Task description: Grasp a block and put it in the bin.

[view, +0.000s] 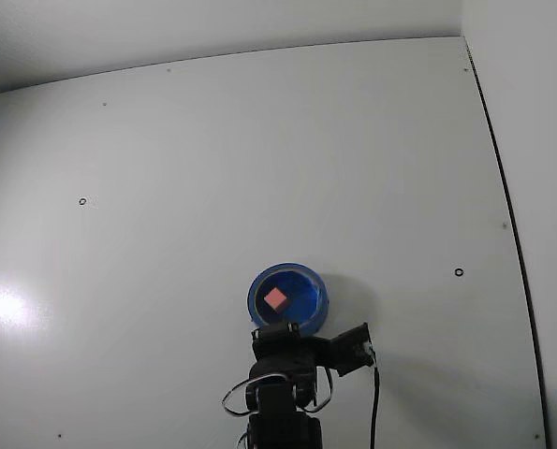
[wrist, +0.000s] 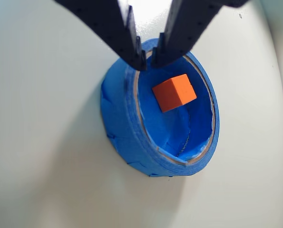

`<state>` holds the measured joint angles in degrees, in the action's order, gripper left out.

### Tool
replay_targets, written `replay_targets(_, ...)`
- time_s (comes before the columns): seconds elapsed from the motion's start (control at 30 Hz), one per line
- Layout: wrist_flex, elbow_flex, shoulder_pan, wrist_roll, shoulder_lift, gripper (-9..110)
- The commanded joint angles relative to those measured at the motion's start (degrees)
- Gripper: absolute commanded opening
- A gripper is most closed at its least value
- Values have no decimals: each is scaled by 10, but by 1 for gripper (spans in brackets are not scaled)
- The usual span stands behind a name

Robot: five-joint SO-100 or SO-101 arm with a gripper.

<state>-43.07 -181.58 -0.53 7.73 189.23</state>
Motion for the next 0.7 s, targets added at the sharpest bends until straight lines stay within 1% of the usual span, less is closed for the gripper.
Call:
replay_targets(0.0, 4, -5, -4, -23, 5, 0)
replay_targets(0.67, 4, -5, 2, -18, 12, 0)
